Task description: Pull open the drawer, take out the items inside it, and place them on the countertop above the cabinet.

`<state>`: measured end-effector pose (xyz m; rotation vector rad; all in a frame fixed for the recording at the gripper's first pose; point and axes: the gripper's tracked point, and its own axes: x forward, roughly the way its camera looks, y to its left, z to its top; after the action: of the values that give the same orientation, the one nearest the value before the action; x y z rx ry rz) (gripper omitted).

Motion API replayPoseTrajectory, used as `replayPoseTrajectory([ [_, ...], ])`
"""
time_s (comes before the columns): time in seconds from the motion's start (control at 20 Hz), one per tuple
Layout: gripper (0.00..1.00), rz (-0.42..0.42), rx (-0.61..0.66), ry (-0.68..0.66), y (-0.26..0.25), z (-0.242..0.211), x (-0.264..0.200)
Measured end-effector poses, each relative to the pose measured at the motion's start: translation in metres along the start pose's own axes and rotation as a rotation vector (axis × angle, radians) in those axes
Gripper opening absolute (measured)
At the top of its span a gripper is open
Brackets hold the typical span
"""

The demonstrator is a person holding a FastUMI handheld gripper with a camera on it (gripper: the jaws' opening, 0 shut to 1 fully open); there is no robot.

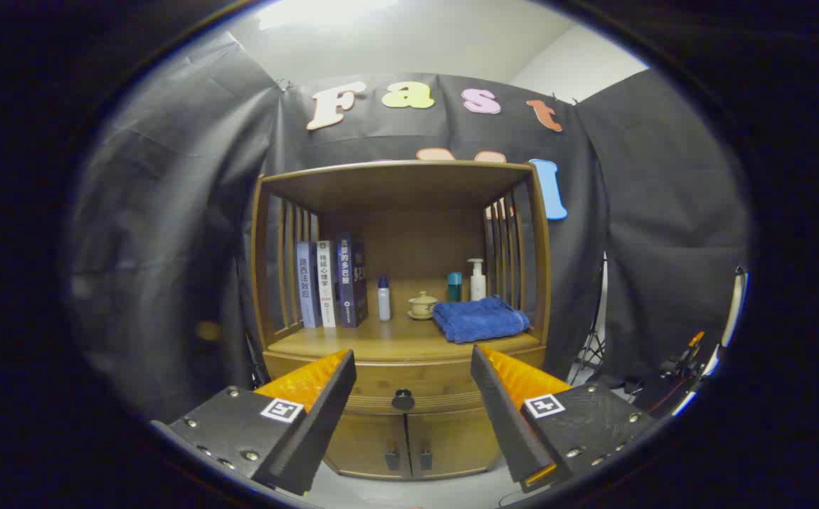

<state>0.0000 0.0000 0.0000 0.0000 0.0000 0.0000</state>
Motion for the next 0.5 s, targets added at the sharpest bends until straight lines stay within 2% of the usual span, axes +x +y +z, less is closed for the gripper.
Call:
replayPoseTrajectory([
  [0.5,0.98,0.017,0.016,-0.039,0.0058,0.0099,-0.0099],
])
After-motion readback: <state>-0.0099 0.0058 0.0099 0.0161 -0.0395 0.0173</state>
